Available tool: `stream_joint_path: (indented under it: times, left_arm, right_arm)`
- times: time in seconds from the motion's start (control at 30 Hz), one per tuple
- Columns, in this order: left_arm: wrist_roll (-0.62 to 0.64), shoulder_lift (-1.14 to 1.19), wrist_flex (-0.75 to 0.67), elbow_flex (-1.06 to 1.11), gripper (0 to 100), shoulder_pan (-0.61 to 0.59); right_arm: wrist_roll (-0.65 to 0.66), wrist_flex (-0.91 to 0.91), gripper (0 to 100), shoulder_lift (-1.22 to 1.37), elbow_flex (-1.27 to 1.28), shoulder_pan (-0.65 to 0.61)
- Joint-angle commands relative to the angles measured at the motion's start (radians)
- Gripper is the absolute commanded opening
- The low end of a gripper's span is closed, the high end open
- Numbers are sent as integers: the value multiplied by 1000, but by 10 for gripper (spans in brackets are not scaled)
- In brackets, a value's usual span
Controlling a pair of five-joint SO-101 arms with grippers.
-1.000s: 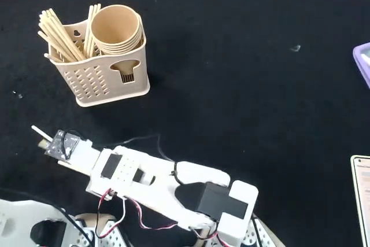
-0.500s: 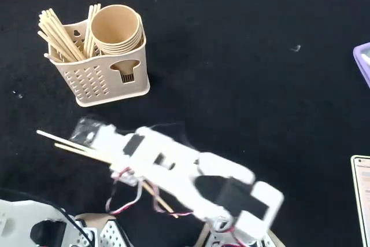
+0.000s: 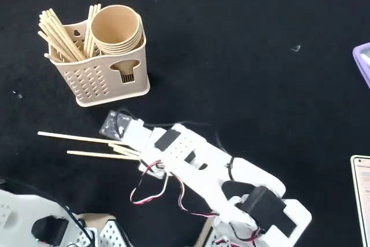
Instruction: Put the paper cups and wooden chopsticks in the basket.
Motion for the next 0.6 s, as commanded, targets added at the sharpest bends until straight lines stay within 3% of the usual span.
stream_joint_path:
  times: [0.0,0.2,0.37,0.57]
  left_arm:
    - [-71,-137,0,39,223,-15]
    - [-92,-344,-80,211,223,-31]
    - [-94,-431,-157,360,223,-13]
    - [-94,-423,-161,381,223,-15]
  right_arm:
    - [-54,2,240,-39,-111,-25]
    - [-52,-14,242,48,-206,-180]
    - [-52,-5,319,237,-326,-186]
    - [-46,-6,300,348,-406,-183]
